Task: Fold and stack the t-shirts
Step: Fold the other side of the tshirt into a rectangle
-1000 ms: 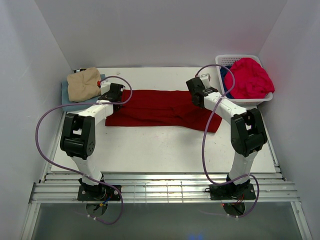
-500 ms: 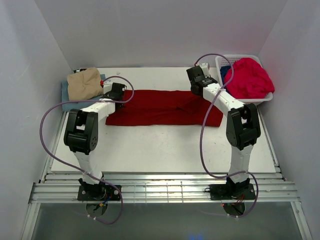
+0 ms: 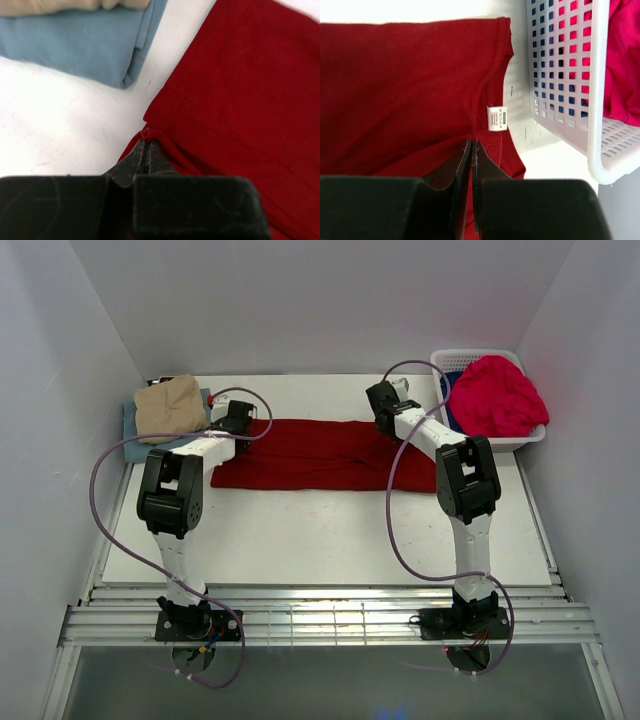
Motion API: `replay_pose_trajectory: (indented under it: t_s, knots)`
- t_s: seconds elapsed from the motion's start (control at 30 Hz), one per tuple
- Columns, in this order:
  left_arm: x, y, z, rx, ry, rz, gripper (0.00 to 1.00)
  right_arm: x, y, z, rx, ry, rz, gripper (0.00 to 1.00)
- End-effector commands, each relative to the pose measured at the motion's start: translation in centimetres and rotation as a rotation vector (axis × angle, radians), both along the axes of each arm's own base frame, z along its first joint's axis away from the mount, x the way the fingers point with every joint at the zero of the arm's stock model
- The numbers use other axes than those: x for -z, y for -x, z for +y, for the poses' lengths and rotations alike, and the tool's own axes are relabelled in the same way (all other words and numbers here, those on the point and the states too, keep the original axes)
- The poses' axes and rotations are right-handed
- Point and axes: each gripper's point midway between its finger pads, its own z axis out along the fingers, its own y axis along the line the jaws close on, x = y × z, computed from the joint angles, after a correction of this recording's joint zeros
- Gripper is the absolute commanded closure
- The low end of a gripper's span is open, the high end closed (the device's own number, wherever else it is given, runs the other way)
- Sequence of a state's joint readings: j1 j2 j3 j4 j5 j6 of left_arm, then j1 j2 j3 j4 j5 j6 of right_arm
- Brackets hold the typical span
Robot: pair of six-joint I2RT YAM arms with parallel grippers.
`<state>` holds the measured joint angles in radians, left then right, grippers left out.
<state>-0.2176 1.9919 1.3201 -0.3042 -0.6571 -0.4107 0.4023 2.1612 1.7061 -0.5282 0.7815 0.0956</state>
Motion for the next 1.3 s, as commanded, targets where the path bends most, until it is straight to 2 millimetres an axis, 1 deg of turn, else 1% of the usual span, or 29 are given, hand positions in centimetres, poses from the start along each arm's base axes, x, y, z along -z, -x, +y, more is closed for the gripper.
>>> replay_pose_trajectory:
  t_s: [0.0, 0.1, 0.17, 0.23, 0.27, 0.33, 0.37, 0.4, 0.43, 0.47, 0.53, 0.57, 0.6, 0.63, 0.67, 0.7, 0.73, 0.77, 0.8, 0.83, 0.87, 0.9, 0.93, 1.0, 1.07, 1.1, 1.13, 1.2, 1.27]
  knots:
    - [-3.5, -2.0, 0.7, -0.026, -0.029, -0.099, 1.00, -1.9, -1.7, 0.0, 0.010, -0.009, -0.057, 0.92]
    - [-3.9, -2.6, 0.6, -0.014, -0.032, -0.103, 1.00, -2.0, -1.9, 0.1, 0.005, -0.010, -0.057, 0.92]
    - [-3.5, -2.9, 0.6, -0.002, -0.041, -0.087, 1.00, -1.9, -2.0, 0.1, 0.005, -0.010, -0.056, 0.92]
    - [-2.5, -3.0, 0.5, 0.007, -0.042, -0.054, 1.00, -1.8, -2.1, 0.1, 0.003, -0.008, -0.053, 0.92]
    - [-2.0, -2.9, 0.5, 0.009, -0.039, -0.031, 0.96, -1.9, -2.3, 0.0, 0.004, -0.004, -0.056, 0.92]
    - [-1.9, -3.1, 0.5, 0.002, -0.042, -0.031, 0.79, -1.7, -2.5, -0.1, 0.009, 0.000, -0.056, 0.91]
    - [-2.1, -3.2, 0.6, -0.015, -0.046, -0.042, 0.52, -2.2, -2.9, -0.3, 0.019, 0.008, -0.073, 0.78]
    - [-3.0, -3.2, 1.4, -0.060, -0.082, -0.069, 0.38, -2.4, -3.3, -0.6, 0.026, 0.015, -0.081, 0.72]
    - [-3.8, -3.3, 1.9, -0.089, -0.098, -0.097, 0.29, -2.8, -3.8, -1.1, 0.035, 0.026, -0.090, 0.66]
    - [-5.8, -3.8, 2.2, -0.113, -0.102, -0.160, 0.22, -3.9, -4.2, -1.8, 0.056, 0.053, -0.115, 0.60]
    - [-9.0, -4.0, 2.8, -0.164, -0.112, -0.252, 0.19, -7.2, -5.1, -2.6, 0.077, 0.081, -0.178, 0.55]
    - [-13.0, -4.2, 2.7, -0.178, -0.081, -0.372, 0.18, -10.2, -5.2, -3.0, 0.097, 0.079, -0.249, 0.55]
    - [-13.7, -3.6, 2.2, -0.169, -0.075, -0.407, 0.18, -11.0, -4.6, -3.2, 0.079, 0.090, -0.254, 0.54]
    - [-15.2, -3.1, 1.7, -0.161, -0.065, -0.457, 0.18, -11.9, -4.2, -3.2, 0.067, 0.073, -0.280, 0.54]
    - [-17.2, -3.3, 0.6, -0.142, -0.033, -0.551, 0.17, -12.4, -3.9, -2.4, 0.016, 0.013, -0.298, 0.54]
    - [-20.1, -2.5, -1.7, -0.079, 0.001, -0.625, 0.17, -13.5, -2.6, -2.0, -0.022, -0.046, -0.345, 0.54]
    - [-19.2, -1.8, -3.2, -0.025, 0.025, -0.618, 0.18, -13.5, -1.9, -1.3, -0.063, -0.093, -0.349, 0.56]
    - [-19.4, -1.4, -5.0, 0.021, 0.051, -0.627, 0.20, -14.8, -1.0, 0.5, -0.156, -0.202, -0.368, 0.56]
    - [-19.5, -0.7, -8.1, 0.086, 0.101, -0.633, 0.23, -14.1, -0.3, 1.6, -0.207, -0.255, -0.346, 0.57]
    - [-17.9, -0.2, -10.1, 0.151, 0.144, -0.598, 0.29, -12.2, 0.8, 2.6, -0.247, -0.299, -0.293, 0.59]
    - [-17.1, 0.3, -12.1, 0.202, 0.183, -0.580, 0.31, -11.6, 1.7, 4.7, -0.338, -0.380, -0.252, 0.60]
    - [-16.2, 1.1, -14.9, 0.275, 0.228, -0.556, 0.32, -10.6, 2.3, 5.6, -0.376, -0.412, -0.214, 0.60]
    - [-14.7, 1.8, -17.4, 0.351, 0.304, -0.516, 0.38, -9.0, 3.2, 6.4, -0.402, -0.429, -0.168, 0.62]
    - [-13.2, 3.2, -21.0, 0.433, 0.385, -0.473, 0.48, -6.7, 4.0, 7.2, -0.409, -0.462, -0.113, 0.65]
    - [-11.6, 4.3, -23.9, 0.527, 0.458, -0.430, 0.54, -4.3, 4.8, 7.5, -0.410, -0.467, -0.049, 0.70]
    - [-11.4, 5.2, -25.8, 0.579, 0.480, -0.419, 0.53, -3.5, 5.0, 7.7, -0.415, -0.471, -0.033, 0.70]
    - [-10.5, 5.7, -27.0, 0.622, 0.489, -0.397, 0.52, -2.9, 5.3, 7.9, -0.421, -0.478, -0.017, 0.72]
    - [-10.0, 6.9, -29.6, 0.697, 0.512, -0.364, 0.47, -1.3, 5.7, 8.5, -0.434, -0.497, 0.024, 0.73]
    - [-8.1, 7.3, -30.7, 0.721, 0.493, -0.318, 0.45, -0.2, 5.9, 9.0, -0.443, -0.509, 0.057, 0.73]
